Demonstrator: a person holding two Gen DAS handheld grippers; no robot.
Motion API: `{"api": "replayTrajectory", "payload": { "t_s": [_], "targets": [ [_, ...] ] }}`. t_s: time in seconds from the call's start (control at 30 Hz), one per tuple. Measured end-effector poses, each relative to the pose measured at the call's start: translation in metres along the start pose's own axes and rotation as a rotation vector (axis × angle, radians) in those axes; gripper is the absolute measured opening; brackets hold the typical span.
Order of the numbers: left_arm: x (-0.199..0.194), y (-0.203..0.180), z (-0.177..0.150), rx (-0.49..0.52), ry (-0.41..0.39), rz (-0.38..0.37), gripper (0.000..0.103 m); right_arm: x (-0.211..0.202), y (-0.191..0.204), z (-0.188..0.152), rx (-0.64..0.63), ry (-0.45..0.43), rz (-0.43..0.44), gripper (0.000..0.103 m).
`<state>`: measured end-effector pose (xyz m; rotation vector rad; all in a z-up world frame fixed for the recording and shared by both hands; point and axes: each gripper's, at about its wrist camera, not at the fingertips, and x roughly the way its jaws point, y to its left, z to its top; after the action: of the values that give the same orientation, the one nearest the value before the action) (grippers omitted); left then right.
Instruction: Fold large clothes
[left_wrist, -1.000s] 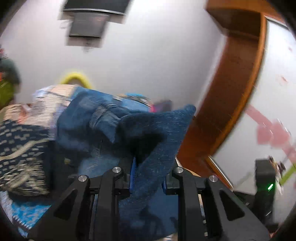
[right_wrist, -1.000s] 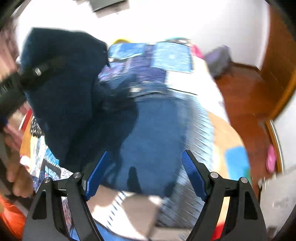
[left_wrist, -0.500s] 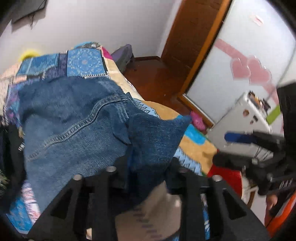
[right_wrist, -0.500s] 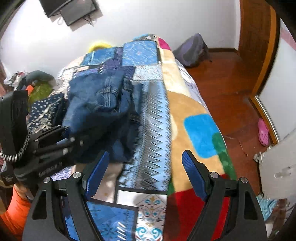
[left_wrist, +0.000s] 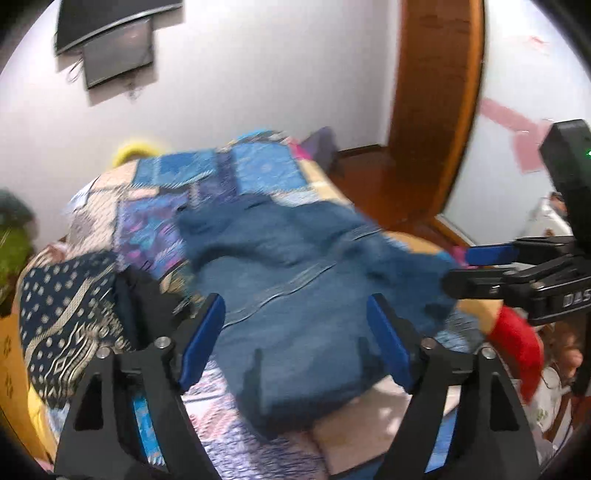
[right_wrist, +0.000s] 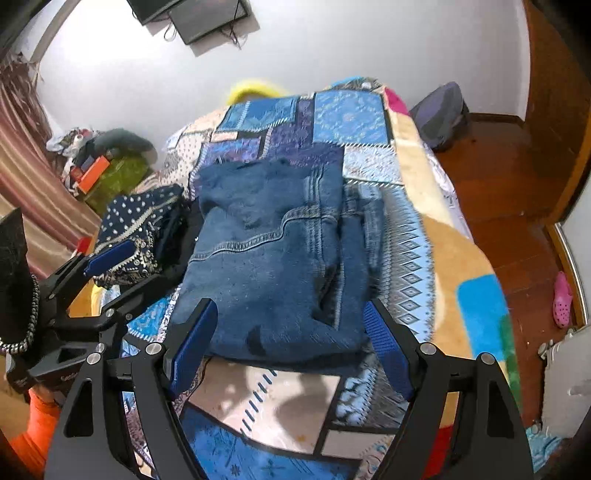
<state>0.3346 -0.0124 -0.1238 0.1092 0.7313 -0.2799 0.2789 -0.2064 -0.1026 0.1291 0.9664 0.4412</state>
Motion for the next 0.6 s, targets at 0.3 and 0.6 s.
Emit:
{"api": "replayTrajectory", "payload": {
  "t_s": [0.3,0.6],
  "targets": [
    [0.055,0.039,-0.047,-0.132,0.196,-0.047,0.079,0.025,-0.039,-0.012,0.119,0.046,-0.073,0.079],
    [0.061,0.065,-0.077,-0.319,0.207,-0.124,0.088,0.027,-0.062,-0.036,0.188,0.069,-0.037,0.082]
  ]
}}
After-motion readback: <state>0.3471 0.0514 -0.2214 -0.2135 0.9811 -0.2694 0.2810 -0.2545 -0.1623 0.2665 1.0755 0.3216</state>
